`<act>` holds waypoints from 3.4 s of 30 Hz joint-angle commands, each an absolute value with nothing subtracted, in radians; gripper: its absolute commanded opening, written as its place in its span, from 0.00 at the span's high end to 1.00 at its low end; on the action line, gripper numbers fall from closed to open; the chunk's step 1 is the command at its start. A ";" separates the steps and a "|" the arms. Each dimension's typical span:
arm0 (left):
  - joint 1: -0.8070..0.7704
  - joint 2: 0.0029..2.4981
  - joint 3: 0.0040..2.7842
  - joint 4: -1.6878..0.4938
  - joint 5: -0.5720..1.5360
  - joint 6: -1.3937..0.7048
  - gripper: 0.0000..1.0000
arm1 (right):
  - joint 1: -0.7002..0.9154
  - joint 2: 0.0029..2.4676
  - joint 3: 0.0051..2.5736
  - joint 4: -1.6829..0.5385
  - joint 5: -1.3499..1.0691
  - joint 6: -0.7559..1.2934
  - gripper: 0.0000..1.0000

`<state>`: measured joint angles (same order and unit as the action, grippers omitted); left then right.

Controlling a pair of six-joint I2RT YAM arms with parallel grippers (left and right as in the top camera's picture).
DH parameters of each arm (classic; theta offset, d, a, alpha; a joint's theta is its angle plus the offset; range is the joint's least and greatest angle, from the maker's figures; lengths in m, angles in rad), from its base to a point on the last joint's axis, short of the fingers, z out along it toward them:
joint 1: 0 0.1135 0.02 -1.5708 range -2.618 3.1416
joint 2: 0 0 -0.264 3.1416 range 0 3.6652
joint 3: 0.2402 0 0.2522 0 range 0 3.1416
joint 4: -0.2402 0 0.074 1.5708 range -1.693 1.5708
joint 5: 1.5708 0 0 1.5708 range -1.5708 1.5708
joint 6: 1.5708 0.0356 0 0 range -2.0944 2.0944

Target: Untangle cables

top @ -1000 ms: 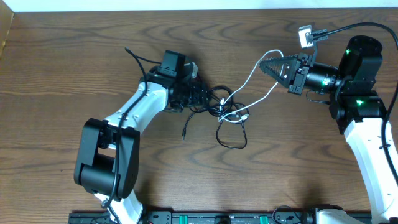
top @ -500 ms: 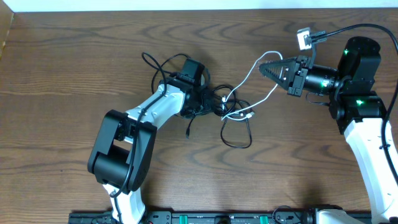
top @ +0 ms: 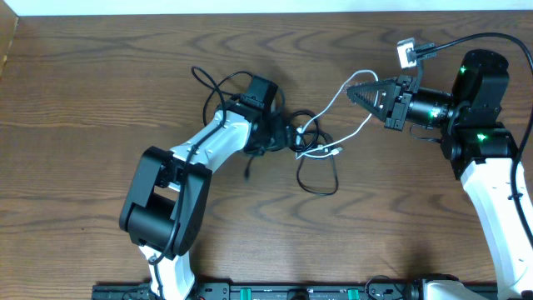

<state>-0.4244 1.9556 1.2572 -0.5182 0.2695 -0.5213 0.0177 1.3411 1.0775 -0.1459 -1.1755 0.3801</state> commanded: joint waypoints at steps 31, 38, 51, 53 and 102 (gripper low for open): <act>-0.453 1.835 1.236 -0.633 0.143 -0.966 0.45 | 0.014 1.327 1.082 -0.177 -1.180 0.350 0.99; -0.487 1.882 1.236 -0.567 0.143 -0.983 0.46 | 0.015 1.327 1.082 -0.196 -1.180 0.333 0.99; -0.490 2.003 1.236 -0.499 0.147 -0.981 0.59 | 0.015 1.327 1.082 -0.199 -1.180 0.324 0.99; -0.490 2.019 1.236 -0.485 0.147 -0.981 0.63 | 0.015 1.327 1.082 -0.199 -1.180 0.324 0.99; -0.345 1.940 1.240 -0.493 0.306 -0.410 0.93 | -0.208 1.325 1.178 0.798 -1.290 1.118 0.99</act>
<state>-0.3603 1.9842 1.2514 -0.4755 0.2955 -0.4873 -0.2035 1.3396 1.1542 0.7761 -1.2533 1.1454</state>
